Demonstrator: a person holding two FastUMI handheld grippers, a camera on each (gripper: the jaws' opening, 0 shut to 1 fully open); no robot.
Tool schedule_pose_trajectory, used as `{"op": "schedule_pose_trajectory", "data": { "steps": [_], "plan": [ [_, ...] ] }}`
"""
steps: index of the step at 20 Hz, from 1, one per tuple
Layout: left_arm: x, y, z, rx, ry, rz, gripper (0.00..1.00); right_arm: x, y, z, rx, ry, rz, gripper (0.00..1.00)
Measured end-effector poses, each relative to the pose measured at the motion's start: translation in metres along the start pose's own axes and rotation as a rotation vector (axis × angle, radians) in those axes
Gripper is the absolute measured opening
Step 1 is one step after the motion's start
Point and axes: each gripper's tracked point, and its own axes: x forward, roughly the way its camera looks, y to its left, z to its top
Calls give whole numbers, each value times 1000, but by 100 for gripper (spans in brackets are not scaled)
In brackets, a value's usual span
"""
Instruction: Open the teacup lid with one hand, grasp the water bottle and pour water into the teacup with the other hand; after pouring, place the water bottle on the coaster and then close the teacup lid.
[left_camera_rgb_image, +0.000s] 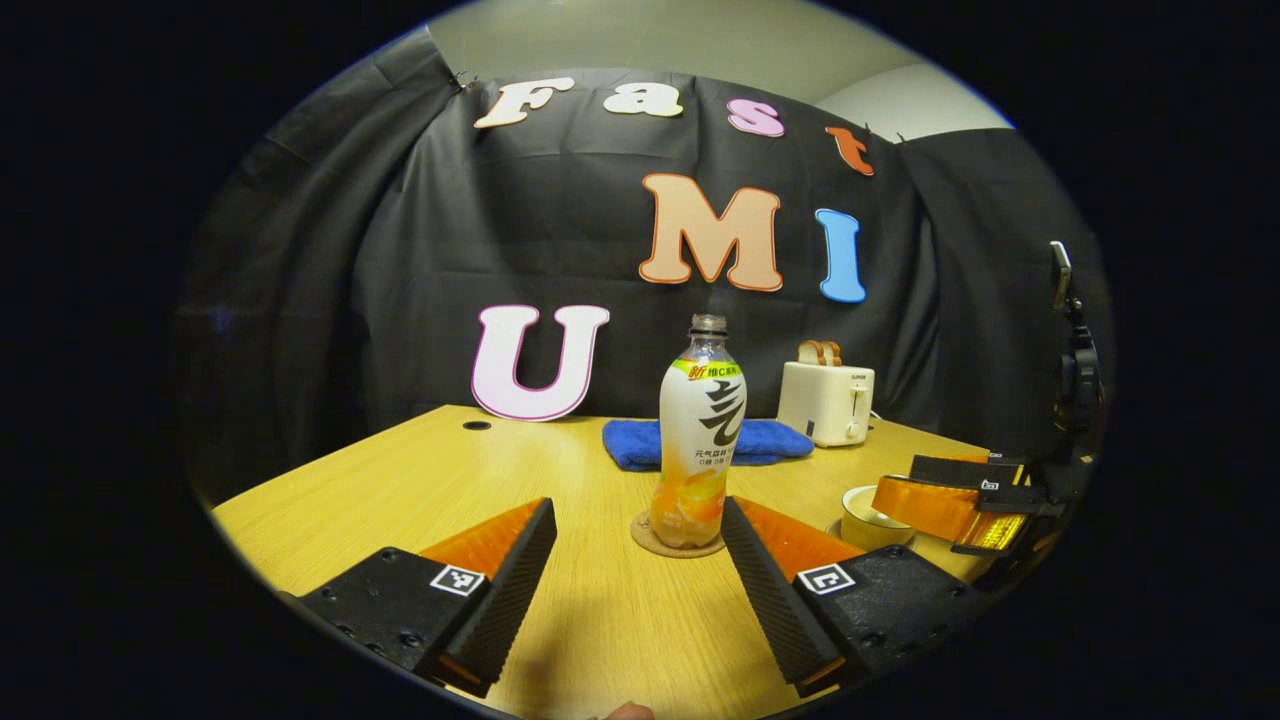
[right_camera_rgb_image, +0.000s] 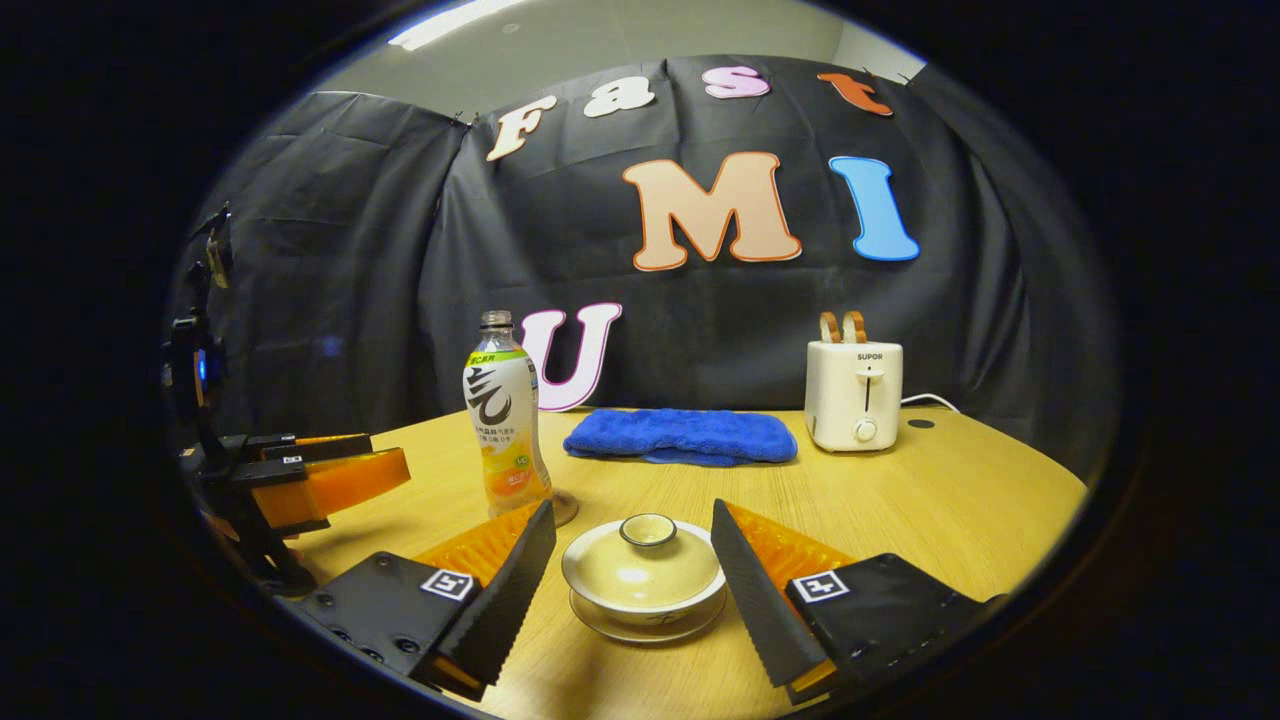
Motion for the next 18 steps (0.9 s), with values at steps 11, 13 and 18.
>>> {"op": "schedule_pose_trajectory", "data": {
  "steps": [11,13,18],
  "plan": [
    [-16,-10,1,96,-34,67,95,-42,-7,13,-12,-108,-111,100],
    [-18,-5,3,95,-39,90,95,-49,-9,13,-12,-116,-125,99],
    [-18,-5,2,96,-33,97,95,-50,-18,13,-11,-115,-174,99]
  ]
}}
